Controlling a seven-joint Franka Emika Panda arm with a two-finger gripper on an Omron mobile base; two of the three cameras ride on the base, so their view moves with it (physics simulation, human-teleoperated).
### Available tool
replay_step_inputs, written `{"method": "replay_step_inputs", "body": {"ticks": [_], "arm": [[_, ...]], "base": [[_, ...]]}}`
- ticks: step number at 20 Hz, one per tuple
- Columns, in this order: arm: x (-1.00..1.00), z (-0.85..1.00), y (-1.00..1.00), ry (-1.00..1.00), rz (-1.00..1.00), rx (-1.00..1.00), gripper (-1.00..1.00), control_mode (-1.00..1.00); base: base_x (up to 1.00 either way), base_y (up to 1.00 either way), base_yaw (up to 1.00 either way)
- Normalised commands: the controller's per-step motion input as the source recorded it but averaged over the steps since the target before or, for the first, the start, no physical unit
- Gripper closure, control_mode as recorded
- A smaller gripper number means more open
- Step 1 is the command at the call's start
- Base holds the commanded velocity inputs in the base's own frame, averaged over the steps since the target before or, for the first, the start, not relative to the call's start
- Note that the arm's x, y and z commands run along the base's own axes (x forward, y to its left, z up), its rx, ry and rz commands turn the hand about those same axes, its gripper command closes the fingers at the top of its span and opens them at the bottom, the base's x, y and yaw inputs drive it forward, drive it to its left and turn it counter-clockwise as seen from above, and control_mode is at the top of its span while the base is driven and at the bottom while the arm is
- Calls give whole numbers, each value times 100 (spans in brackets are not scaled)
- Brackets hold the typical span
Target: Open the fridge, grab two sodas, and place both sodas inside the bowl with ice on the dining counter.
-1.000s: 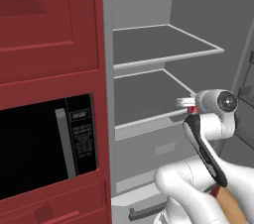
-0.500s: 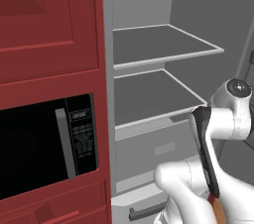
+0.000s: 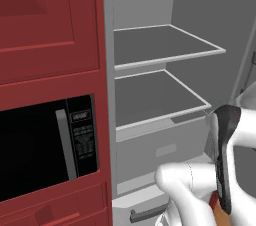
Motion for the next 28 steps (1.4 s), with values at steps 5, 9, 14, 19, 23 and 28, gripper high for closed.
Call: {"method": "replay_step_inputs", "body": {"ticks": [5, 9, 14, 19, 23, 28], "arm": [[-58, 72, 34, -27, 0, -10, 100, -100], [-44, 14, 32, -14, 0, -8, 100, -100], [-47, 0, 21, -12, 3, -5, 100, 100], [0, 0, 0, 0, 0, 0, 100, 100], [0, 0, 0, 0, 0, 0, 100, 100], [0, 0, 0, 0, 0, 0, 100, 100]], "base": [[0, 0, 0], [0, 0, 0], [-15, 6, 1], [-91, 36, 7], [-95, 32, 15], [-86, 46, 25]]}}
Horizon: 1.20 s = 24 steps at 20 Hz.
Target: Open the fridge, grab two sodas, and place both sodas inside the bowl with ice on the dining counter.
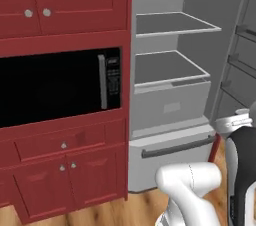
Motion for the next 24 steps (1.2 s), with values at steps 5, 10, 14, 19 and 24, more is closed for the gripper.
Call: {"method": "replay_step_inputs", "body": {"ticks": [5, 10, 14, 19, 24], "arm": [[0, 0, 0, 0, 0, 0, 100, 100], [0, 0, 0, 0, 0, 0, 100, 100], [0, 0, 0, 0, 0, 0, 100, 100], [0, 0, 0, 0, 0, 0, 100, 100], [0, 0, 0, 0, 0, 0, 100, 100]], "base": [[-64, 19, 34], [-62, -2, 38], [-64, -10, 39], [-66, -22, 39], [-55, -40, 39]]}}
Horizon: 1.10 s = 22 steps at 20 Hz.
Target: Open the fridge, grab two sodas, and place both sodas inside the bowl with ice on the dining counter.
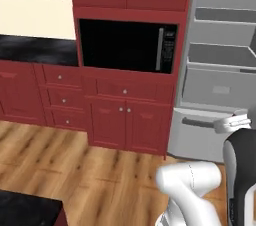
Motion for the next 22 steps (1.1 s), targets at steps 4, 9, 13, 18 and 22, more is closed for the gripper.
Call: {"method": "replay_step_inputs", "body": {"ticks": [4, 9, 13, 18, 22], "arm": [[0, 0, 0, 0, 0, 0, 100, 100], [0, 0, 0, 0, 0, 0, 100, 100], [0, 0, 0, 0, 0, 0, 100, 100], [0, 0, 0, 0, 0, 0, 100, 100], [0, 0, 0, 0, 0, 0, 100, 100]], "base": [[-44, -44, 41], [-57, -22, 42], [-46, 0, 43], [-43, 7, 42], [-38, 5, 43]]}}
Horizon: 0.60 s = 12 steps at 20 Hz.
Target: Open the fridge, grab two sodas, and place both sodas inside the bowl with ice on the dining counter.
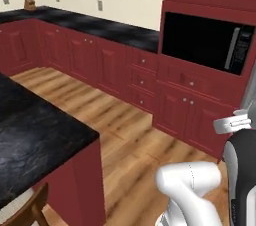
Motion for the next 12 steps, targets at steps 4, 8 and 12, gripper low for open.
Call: {"method": "replay_step_inputs", "body": {"ticks": [4, 8, 12], "arm": [[0, 0, 0, 0, 0, 0, 100, 100], [0, 0, 0, 0, 0, 0, 100, 100], [0, 0, 0, 0, 0, 0, 100, 100]], "base": [[-38, 4, 43], [-37, 17, 43], [-39, 43, 39]]}}
